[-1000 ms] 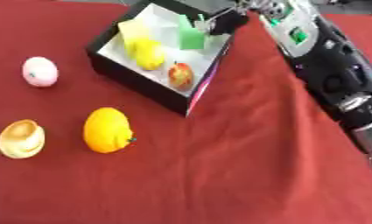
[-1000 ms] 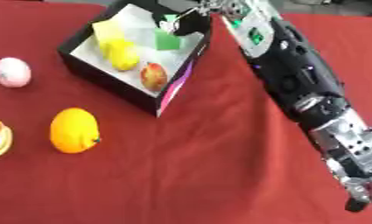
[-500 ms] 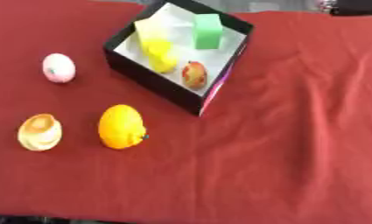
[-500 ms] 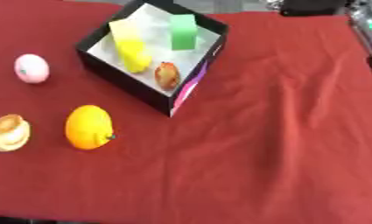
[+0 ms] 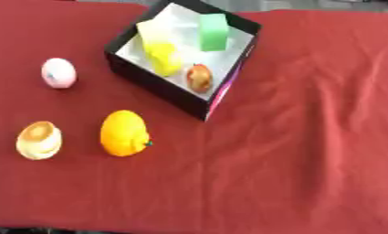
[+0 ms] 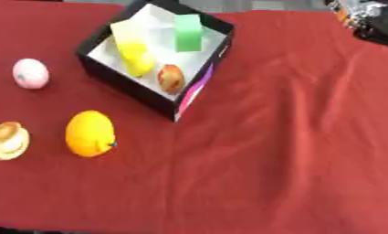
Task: Pick up objects on the table and place them in the box.
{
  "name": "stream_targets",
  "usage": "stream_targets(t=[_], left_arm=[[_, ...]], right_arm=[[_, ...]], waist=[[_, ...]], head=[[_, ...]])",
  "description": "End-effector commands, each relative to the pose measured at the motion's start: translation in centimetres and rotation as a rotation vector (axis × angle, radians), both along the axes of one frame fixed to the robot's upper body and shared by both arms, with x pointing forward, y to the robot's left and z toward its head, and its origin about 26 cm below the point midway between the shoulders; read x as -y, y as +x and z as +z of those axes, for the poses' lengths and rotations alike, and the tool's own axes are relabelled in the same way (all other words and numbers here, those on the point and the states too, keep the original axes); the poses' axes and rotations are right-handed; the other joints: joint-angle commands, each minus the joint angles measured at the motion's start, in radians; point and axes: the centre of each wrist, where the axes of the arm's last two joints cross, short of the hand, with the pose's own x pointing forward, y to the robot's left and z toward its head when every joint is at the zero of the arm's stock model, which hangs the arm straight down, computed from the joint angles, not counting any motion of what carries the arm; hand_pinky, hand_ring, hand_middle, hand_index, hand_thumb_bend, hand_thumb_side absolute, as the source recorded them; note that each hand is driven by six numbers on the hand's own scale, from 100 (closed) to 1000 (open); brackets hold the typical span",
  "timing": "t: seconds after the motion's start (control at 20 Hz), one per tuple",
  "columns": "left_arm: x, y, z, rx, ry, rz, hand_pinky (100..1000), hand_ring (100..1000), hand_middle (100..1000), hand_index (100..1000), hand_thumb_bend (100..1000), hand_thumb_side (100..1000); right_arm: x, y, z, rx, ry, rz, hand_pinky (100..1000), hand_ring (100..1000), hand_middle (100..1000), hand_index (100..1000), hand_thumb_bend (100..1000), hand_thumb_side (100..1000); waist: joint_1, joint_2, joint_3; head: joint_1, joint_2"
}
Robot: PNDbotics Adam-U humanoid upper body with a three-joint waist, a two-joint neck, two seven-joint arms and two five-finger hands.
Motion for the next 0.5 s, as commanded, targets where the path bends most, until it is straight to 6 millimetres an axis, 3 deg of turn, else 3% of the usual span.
stream_targets(t=[0.05,0.25,0.5], left_arm=[[-1.6,-0.3,3.2,-0.059,0.234,0.017,733,795,750,791,344,441],[-2.5,-0.3,5.3,-0.244,0.481,-0.025,775,822,779,823,419,415],[-2.7,-0.3,6.0,-0.598,0.789,-0.156,827,850,794,828,546,338]], right_arm=[[0.6,-0.8,0.1,0.049,0.1,-0.033,978,799,764,888,100,526],[1.4,-1.1,-1.2,0.022,0.177,-0.092,976,788,752,877,100,523],[1.3,-1.1,-1.9,-0.002,0.217,-0.126,971,771,734,866,100,523]], waist=[[0.006,-0.018,-0.005],[0.012,-0.017,-0.014],[0.019,-0.016,-0.018]], head=[[-0.001,-0.002],[-0.003,0.002],[0.004,0.003]])
